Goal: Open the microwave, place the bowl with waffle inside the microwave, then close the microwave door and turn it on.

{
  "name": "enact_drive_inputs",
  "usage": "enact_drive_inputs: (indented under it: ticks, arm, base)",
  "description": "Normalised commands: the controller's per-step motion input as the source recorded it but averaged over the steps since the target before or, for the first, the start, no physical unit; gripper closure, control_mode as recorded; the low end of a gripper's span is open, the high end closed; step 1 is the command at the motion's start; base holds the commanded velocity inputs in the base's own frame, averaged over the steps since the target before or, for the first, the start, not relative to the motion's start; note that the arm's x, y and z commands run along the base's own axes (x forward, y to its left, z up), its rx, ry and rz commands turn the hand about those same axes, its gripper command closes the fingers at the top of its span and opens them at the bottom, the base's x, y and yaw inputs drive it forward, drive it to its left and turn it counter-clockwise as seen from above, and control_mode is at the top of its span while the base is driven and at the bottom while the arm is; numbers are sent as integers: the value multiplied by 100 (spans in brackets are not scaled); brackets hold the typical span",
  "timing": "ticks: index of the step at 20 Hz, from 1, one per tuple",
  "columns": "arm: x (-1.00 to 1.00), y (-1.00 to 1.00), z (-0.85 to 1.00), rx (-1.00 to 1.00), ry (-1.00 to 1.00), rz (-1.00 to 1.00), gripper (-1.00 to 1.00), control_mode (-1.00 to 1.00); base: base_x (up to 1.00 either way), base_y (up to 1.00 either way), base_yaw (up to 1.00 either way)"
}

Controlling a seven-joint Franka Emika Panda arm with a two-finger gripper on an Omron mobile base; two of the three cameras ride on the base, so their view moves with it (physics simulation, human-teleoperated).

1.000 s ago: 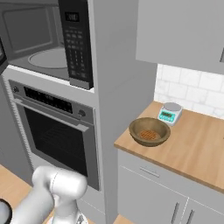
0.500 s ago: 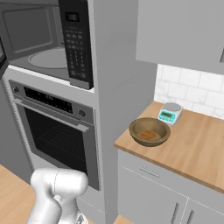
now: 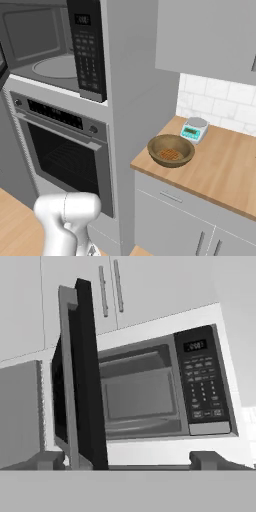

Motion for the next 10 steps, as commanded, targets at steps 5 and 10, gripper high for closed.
enact_drive_inputs:
  ticks: [5,10]
  arm:
    - [-31,-100,13,40,1,8,-100,-100]
    - [-4,-86,14,54,14,28,-100,-100]
  base:
    - [0,0,0]
    - [0,0,0]
